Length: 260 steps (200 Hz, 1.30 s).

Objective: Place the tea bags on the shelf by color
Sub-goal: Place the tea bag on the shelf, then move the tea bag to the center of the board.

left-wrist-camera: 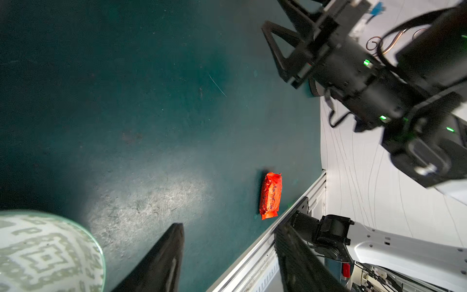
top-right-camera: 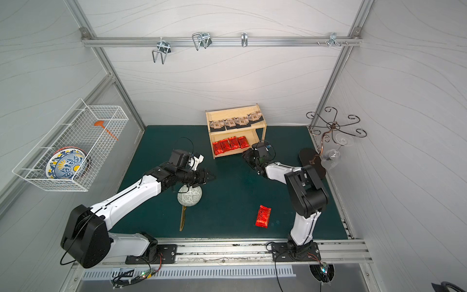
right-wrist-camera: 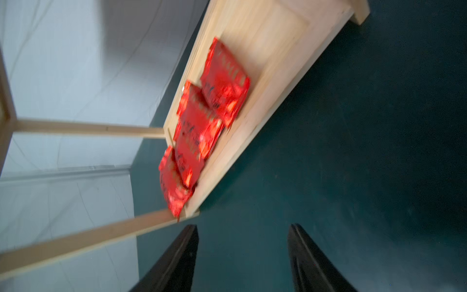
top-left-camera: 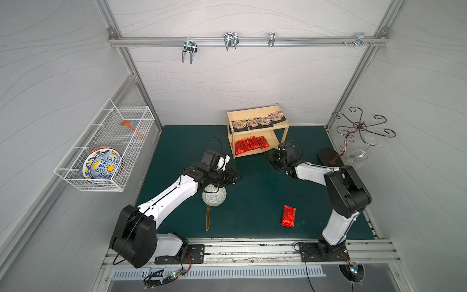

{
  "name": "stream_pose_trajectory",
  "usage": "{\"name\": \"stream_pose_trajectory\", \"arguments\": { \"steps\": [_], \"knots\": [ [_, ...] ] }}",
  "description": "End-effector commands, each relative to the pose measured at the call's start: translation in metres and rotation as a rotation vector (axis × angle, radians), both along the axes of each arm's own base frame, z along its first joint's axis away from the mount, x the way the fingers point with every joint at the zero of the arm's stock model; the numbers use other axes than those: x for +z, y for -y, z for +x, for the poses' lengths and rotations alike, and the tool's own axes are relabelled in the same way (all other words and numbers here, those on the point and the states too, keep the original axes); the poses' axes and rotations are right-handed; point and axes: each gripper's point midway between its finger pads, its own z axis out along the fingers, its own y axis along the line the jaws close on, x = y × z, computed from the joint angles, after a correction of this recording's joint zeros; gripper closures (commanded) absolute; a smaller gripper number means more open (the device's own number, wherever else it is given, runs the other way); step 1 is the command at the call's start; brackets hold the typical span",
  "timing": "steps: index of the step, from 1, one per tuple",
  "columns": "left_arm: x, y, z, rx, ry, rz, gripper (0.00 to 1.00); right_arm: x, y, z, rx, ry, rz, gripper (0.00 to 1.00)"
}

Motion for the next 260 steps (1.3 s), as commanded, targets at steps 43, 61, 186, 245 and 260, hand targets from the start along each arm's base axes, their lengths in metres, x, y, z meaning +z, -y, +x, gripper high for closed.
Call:
{"name": "stream_pose_trajectory", "arguments": {
  "steps": [43, 61, 186, 245, 260],
  "knots": [
    [0.004, -0.017, -0.006, 0.025, 0.056, 0.109, 0.33, -0.01, 0.027, -0.139, 0.357, -0.107, -0.561, 0.37],
    [0.001, -0.016, -0.006, 0.025, 0.048, 0.12, 0.33, -0.008, 0.035, -0.161, 0.397, -0.125, -0.634, 0.37],
    [-0.003, -0.006, -0.01, 0.019, 0.064, 0.17, 0.25, 0.012, 0.117, -0.257, 0.397, -0.322, -0.799, 0.18],
    [-0.01, -0.008, -0.014, 0.022, 0.051, 0.176, 0.23, 0.004, 0.137, -0.292, 0.357, -0.483, -0.794, 0.14],
    [-0.011, -0.008, -0.015, 0.02, 0.048, 0.173, 0.22, 0.001, 0.138, -0.298, 0.351, -0.498, -0.756, 0.12]
  ]
}}
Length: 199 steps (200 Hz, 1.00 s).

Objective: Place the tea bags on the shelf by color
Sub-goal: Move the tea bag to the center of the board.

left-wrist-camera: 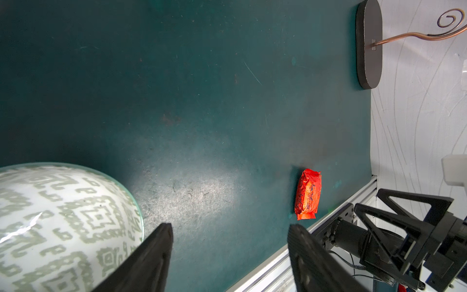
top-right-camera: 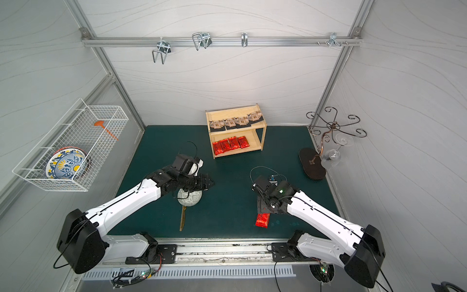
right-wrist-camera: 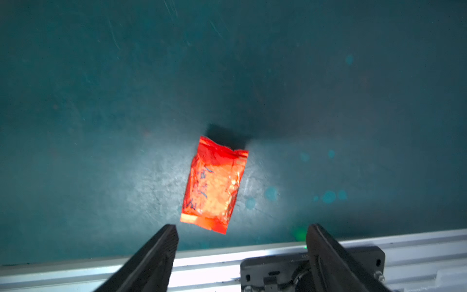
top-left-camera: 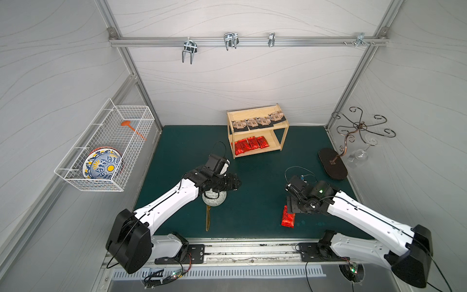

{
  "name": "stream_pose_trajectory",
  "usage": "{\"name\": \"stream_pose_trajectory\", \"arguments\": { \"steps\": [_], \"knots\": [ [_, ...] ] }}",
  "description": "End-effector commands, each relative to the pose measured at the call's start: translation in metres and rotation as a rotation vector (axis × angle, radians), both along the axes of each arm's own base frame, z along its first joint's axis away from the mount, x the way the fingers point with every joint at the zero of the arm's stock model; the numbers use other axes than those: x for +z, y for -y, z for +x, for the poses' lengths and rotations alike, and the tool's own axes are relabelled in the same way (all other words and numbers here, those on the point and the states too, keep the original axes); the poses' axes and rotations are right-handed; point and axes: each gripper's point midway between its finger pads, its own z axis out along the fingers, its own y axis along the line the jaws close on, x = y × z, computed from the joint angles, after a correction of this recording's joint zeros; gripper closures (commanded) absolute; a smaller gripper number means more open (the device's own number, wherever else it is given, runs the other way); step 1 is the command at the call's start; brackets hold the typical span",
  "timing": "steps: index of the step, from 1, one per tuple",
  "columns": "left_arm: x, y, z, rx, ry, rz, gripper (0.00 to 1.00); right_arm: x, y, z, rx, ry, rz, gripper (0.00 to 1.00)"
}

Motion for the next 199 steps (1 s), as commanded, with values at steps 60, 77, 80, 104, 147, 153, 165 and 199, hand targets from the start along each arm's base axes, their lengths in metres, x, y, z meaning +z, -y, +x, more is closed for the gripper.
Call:
{"name": "stream_pose_trajectory", "arguments": {
  "steps": [60, 77, 80, 104, 147, 153, 165, 199],
  "knots": [
    [-0.002, 0.0, 0.0, 0.006, 0.008, -0.004, 0.21, -0.036, -0.002, -0.032, -0.104, -0.093, 0.133, 0.07],
    [-0.003, -0.001, -0.001, 0.006, 0.002, -0.003, 0.21, -0.048, -0.005, -0.034, -0.102, -0.117, 0.126, 0.07],
    [-0.004, -0.001, -0.001, 0.006, 0.001, -0.003, 0.21, -0.05, -0.005, -0.035, -0.103, -0.124, 0.122, 0.07],
    [-0.005, -0.001, -0.001, 0.007, 0.001, -0.001, 0.21, -0.062, -0.007, -0.035, -0.091, -0.148, 0.102, 0.05],
    [-0.011, 0.003, -0.001, 0.0, -0.025, -0.009, 0.2, -0.077, -0.012, -0.036, -0.094, -0.165, 0.12, 0.05],
    [-0.012, 0.004, -0.001, -0.002, -0.029, -0.009, 0.2, -0.077, -0.013, -0.035, -0.093, -0.161, 0.127, 0.06],
    [-0.014, 0.005, -0.001, -0.001, -0.035, -0.014, 0.2, -0.078, -0.018, -0.032, -0.091, -0.151, 0.148, 0.07],
    [-0.017, 0.006, -0.001, -0.005, -0.046, -0.015, 0.21, -0.077, -0.033, -0.021, -0.067, -0.126, 0.184, 0.08]
  ]
}}
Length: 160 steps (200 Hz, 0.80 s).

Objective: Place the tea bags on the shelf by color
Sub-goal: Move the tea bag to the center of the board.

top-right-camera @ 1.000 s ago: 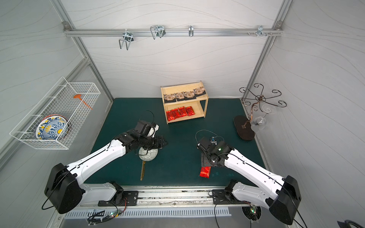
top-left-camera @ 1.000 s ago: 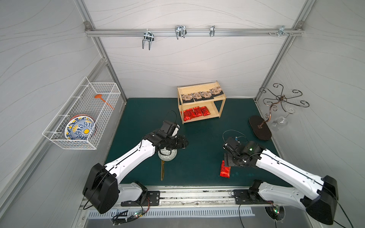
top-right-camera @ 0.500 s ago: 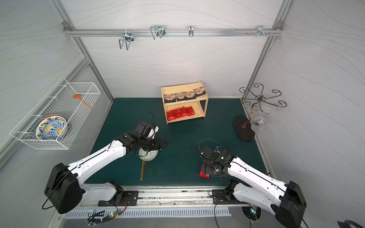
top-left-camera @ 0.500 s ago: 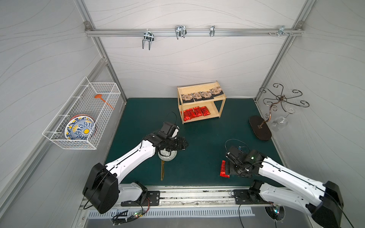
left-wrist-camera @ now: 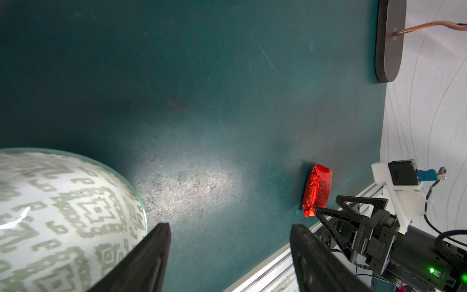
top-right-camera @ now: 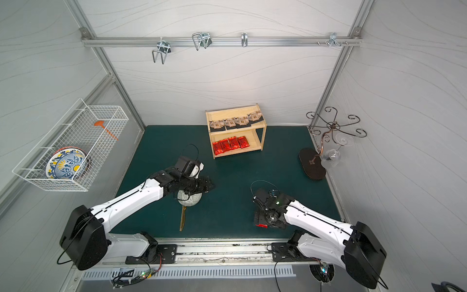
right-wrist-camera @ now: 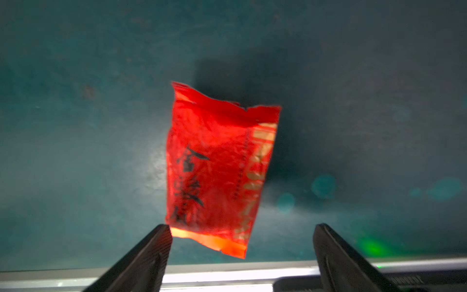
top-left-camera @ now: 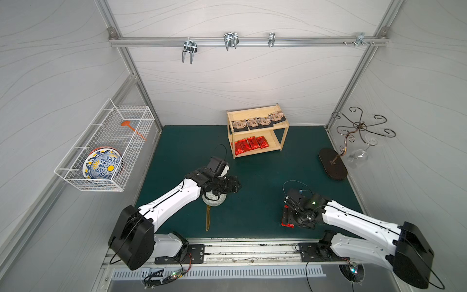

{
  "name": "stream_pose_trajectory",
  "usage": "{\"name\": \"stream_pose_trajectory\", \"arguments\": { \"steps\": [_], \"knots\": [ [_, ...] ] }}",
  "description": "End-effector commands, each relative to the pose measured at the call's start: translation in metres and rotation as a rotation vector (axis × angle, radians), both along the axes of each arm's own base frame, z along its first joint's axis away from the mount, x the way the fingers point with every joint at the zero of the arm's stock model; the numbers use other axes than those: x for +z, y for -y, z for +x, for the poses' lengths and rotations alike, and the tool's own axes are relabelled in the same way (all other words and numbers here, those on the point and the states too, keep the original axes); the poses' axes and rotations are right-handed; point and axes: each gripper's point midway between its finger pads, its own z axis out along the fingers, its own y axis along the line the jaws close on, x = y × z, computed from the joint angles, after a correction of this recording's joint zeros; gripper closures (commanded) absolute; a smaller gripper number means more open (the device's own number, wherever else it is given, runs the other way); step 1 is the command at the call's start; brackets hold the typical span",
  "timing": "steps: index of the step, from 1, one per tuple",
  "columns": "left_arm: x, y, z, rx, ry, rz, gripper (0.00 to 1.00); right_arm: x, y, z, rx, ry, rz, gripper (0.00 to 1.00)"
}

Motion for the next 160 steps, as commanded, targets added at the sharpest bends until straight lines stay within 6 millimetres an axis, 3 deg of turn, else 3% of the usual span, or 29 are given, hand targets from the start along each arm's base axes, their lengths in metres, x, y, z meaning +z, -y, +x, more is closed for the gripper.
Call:
{"name": "stream_pose_trajectory", "arguments": {
  "steps": [1, 42, 104, 131, 160],
  "knots": [
    [0.004, 0.007, 0.006, -0.008, 0.022, -0.031, 0.21, 0.001, -0.015, 0.009, 0.014, 0.024, 0.041, 0.08],
    [0.004, 0.008, 0.005, -0.011, 0.019, -0.032, 0.2, -0.009, -0.022, 0.022, 0.031, 0.035, 0.025, 0.1],
    [0.003, 0.008, 0.006, -0.013, 0.013, -0.028, 0.21, -0.004, -0.043, 0.045, 0.143, 0.104, -0.006, 0.39],
    [0.003, 0.007, 0.007, -0.009, 0.014, -0.026, 0.21, -0.005, -0.065, 0.052, 0.248, 0.119, 0.033, 0.43],
    [0.0, 0.007, 0.007, -0.009, 0.005, -0.02, 0.21, -0.004, -0.101, 0.056, 0.457, 0.157, 0.111, 0.45]
  ]
}}
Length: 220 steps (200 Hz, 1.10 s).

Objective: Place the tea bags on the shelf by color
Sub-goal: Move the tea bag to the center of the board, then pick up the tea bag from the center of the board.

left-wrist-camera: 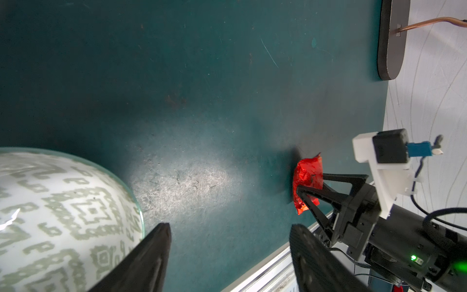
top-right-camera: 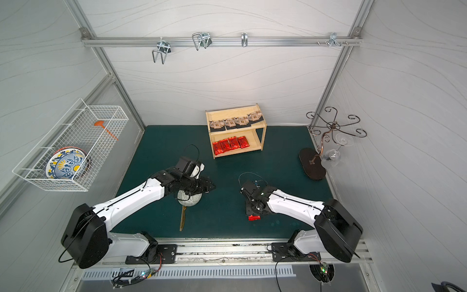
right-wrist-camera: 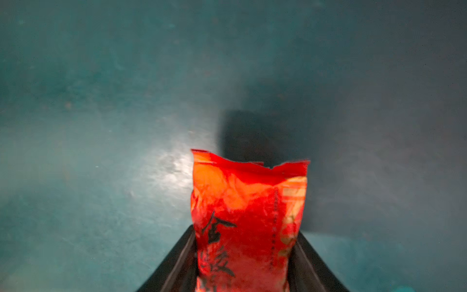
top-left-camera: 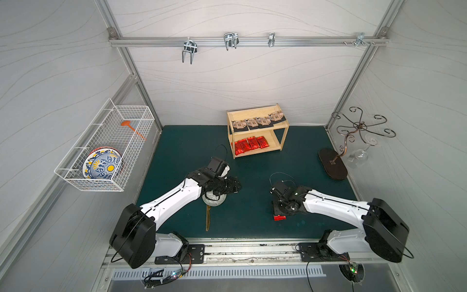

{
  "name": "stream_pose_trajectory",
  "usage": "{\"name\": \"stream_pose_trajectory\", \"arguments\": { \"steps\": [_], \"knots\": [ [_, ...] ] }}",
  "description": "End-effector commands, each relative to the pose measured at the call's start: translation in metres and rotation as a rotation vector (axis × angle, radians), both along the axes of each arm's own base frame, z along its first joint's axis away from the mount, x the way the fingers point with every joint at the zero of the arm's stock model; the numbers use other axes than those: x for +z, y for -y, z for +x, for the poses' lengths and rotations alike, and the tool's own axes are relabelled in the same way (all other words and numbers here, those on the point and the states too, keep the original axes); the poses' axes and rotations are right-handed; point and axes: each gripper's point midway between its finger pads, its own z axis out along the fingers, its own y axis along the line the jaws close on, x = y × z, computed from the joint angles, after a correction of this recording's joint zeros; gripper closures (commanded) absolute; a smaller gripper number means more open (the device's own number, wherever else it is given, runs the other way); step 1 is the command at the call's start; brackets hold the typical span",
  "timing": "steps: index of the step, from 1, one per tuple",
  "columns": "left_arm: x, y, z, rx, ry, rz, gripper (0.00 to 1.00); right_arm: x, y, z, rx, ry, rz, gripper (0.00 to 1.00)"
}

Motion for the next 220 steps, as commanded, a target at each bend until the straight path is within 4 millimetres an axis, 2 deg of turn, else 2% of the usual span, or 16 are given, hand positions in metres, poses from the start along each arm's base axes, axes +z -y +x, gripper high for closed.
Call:
{"name": "stream_pose_trajectory", "arguments": {
  "steps": [1, 28, 44, 78, 119, 144, 167, 201, 220],
  "knots": [
    [0.003, 0.006, 0.007, -0.007, 0.019, -0.019, 0.21, 0.007, -0.037, 0.007, 0.219, 0.059, 0.08, 0.45],
    [-0.001, 0.009, 0.008, -0.008, 0.004, -0.025, 0.22, 0.01, -0.065, 0.01, 0.428, 0.122, 0.127, 0.43],
    [-0.006, 0.013, 0.009, -0.015, -0.012, -0.038, 0.23, 0.006, -0.074, 0.01, 0.503, 0.139, 0.151, 0.39],
    [-0.017, 0.032, 0.009, -0.04, -0.071, -0.088, 0.25, 0.003, -0.071, 0.011, 0.525, 0.161, 0.162, 0.29],
    [-0.027, 0.062, 0.006, -0.123, -0.092, -0.105, 0.29, 0.037, -0.06, 0.007, 0.401, 0.241, 0.326, 0.27],
    [-0.036, 0.077, 0.005, -0.155, -0.116, -0.142, 0.32, 0.042, -0.055, 0.003, 0.343, 0.268, 0.399, 0.34],
    [-0.039, 0.092, 0.002, -0.194, -0.119, -0.165, 0.37, 0.038, -0.056, 0.0, 0.324, 0.265, 0.44, 0.48],
    [-0.046, 0.107, -0.001, -0.229, -0.134, -0.165, 0.44, 0.02, -0.052, -0.008, 0.296, 0.227, 0.461, 0.64],
    [-0.053, 0.113, -0.008, -0.258, -0.152, -0.161, 0.47, 0.012, -0.047, -0.011, 0.278, 0.213, 0.453, 0.66]
  ]
}}
